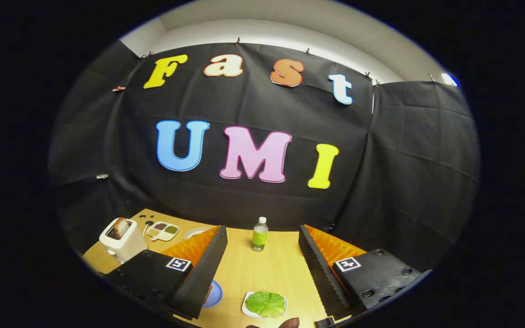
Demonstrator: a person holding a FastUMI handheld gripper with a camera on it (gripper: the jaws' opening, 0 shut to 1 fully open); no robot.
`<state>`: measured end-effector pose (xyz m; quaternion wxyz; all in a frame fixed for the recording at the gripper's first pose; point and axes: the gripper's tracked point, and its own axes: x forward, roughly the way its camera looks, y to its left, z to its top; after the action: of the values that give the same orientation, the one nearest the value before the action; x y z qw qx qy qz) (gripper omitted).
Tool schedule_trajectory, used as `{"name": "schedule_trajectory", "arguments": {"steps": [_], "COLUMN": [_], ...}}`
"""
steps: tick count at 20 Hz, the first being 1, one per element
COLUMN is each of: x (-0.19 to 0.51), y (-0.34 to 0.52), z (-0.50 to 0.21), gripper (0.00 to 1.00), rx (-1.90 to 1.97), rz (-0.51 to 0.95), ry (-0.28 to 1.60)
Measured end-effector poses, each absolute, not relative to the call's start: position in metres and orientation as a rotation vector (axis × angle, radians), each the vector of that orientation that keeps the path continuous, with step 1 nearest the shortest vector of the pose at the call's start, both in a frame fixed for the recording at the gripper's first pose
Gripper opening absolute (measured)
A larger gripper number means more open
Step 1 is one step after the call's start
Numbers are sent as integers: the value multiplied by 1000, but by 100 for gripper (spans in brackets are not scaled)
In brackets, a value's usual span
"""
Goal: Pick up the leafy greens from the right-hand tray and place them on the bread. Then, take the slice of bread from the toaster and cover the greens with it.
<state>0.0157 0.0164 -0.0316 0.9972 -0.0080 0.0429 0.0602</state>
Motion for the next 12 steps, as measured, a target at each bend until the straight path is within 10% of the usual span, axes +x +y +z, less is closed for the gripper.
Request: {"name": "schedule_trajectory", "arguments": {"steps": [12], "x": [17], "y": [-3], "z": [-257], "gripper": [97], "rx": [-66], "rz": [350], "ry": [518]}}
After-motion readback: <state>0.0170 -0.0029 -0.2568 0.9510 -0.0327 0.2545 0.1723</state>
